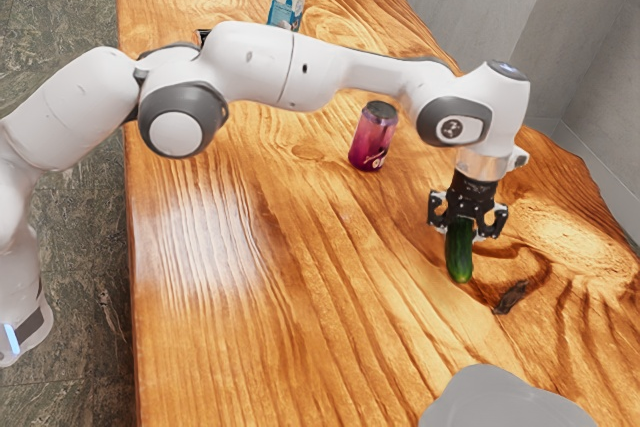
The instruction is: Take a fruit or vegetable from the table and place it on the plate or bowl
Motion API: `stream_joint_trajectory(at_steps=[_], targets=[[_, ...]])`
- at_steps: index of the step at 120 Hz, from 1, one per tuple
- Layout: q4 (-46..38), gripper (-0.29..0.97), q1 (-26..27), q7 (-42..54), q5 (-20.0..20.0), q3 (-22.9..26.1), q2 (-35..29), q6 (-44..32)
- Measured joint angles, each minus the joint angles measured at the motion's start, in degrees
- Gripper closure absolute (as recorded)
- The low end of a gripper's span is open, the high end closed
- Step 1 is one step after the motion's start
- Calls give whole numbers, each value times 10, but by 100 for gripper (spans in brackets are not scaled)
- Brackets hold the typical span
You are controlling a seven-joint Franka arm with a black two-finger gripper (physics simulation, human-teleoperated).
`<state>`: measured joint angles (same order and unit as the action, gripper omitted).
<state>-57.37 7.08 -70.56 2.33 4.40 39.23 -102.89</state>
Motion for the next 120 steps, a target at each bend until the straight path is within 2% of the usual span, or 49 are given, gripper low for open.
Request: stream_joint_trajectory(at_steps=[46, 84, 104, 120], targets=[[25, 50, 114, -2, 4, 2, -24, 27], [37, 50, 218, -4, 24, 3, -23, 24], [38, 50, 244, -3, 26, 15, -15, -13], [38, 50, 247, -3, 28, 30, 21, -52]])
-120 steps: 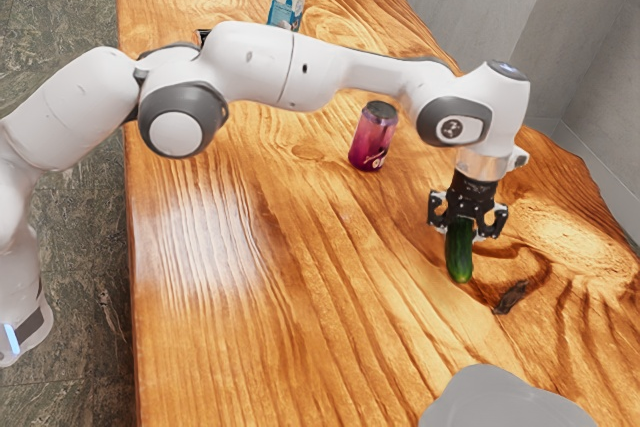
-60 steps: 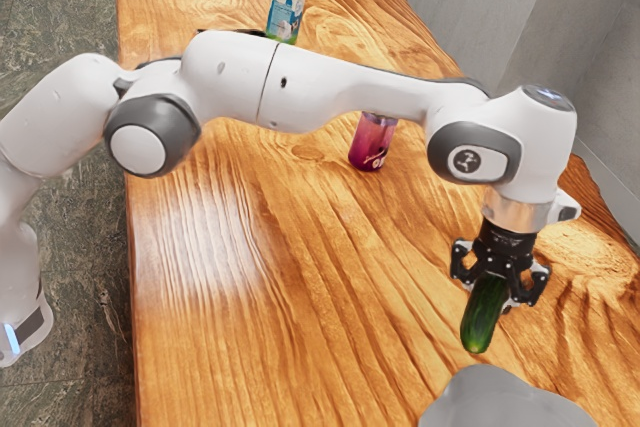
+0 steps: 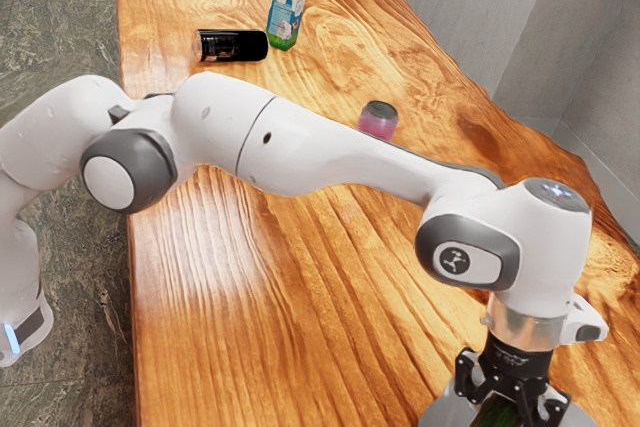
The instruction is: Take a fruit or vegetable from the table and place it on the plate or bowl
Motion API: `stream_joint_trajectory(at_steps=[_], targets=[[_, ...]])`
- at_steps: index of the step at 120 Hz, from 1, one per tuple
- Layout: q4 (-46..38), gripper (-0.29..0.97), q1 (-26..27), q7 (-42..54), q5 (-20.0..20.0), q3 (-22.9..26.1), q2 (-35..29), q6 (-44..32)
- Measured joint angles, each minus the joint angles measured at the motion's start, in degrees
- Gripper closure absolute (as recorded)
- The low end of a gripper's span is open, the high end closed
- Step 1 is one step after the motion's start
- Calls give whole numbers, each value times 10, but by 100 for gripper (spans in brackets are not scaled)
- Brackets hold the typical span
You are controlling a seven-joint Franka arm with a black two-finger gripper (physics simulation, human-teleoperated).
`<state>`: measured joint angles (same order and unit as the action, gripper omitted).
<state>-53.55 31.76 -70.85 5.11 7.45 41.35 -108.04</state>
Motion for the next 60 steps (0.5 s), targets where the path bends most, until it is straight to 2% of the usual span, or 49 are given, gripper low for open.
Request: stream_joint_trajectory(at_steps=[16, 26, 34, 45, 60], targets=[[0, 50, 0, 1, 1, 2, 15, -29], [-1, 29, 0, 4, 3, 3, 16, -46], [-1, 18, 0, 7, 6, 3, 17, -56], [-3, 10, -1, 10, 6, 1, 16, -67], [-9, 4, -5, 16, 8, 1, 14, -86]])
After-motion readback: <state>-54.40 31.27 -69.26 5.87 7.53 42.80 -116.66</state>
